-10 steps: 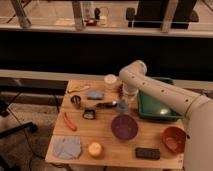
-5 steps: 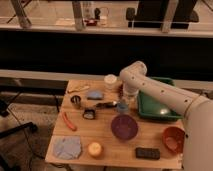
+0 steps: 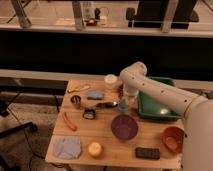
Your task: Place fork in plastic cup
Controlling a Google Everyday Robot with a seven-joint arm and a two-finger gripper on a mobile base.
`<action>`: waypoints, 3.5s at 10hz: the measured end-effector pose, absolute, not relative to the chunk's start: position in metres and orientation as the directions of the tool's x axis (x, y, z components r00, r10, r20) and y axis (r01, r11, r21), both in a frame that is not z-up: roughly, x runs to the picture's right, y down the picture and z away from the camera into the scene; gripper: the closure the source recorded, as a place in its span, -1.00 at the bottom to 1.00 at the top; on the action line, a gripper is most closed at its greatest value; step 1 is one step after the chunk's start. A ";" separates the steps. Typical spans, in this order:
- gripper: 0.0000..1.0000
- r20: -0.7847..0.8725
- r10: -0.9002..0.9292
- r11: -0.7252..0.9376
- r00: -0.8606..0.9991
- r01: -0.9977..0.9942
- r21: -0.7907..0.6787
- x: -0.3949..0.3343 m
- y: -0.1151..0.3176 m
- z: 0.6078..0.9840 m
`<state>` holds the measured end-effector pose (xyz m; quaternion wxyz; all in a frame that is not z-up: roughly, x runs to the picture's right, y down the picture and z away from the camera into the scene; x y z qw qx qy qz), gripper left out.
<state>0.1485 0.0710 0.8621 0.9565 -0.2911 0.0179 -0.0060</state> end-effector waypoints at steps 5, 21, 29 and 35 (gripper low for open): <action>1.00 -0.016 -0.029 0.840 0.999 0.016 -0.542 0.142 0.064 0.857; 1.00 -0.044 0.006 0.850 0.999 -0.028 -0.526 0.167 0.059 0.844; 1.00 -0.047 -0.001 0.838 0.999 -0.025 -0.544 0.165 0.062 0.852; 1.00 -0.046 -0.002 0.834 0.999 -0.024 -0.551 0.164 0.063 0.854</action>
